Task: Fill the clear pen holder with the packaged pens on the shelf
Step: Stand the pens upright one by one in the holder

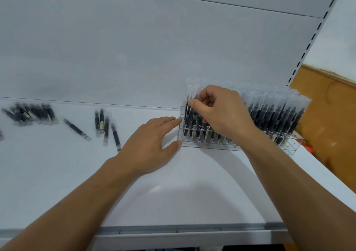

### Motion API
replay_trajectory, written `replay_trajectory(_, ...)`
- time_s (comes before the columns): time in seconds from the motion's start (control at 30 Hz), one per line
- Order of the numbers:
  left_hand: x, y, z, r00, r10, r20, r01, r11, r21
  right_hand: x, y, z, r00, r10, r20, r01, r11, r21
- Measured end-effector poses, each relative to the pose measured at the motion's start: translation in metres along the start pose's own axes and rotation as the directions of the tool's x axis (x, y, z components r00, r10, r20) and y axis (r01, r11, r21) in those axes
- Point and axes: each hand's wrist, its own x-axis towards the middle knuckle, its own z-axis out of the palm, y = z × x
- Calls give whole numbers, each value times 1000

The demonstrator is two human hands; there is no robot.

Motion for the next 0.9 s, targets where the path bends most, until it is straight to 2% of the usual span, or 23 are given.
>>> replay_trajectory(0.13, -1, 0, 0, 1000, -9, 1, 9, 1000, -5, -1, 0, 6, 997, -11, 81, 17, 997, -76)
replay_trajectory(0.33, 0, 0, -1, 1000, -21, 21, 21, 1000, -15, -3, 0, 10, 996, 11, 88, -6, 998, -62)
replay_trajectory(0.5, -3, 0, -6, 995, -45, 93, 48, 998, -30, -11, 2, 3, 986, 58, 155, -46, 996, -80)
replay_trajectory(0.73, -9, -28, -49, 958, -283, 46, 284, 959, -14, -30, -20, 8, 961, 36, 272, -11, 996, -93)
replay_trajectory(0.9, -33, -67, -81, 862, -496, -103, 502, 865, 32, -21, -49, 69, 897, -30, 442, 77, 993, -89)
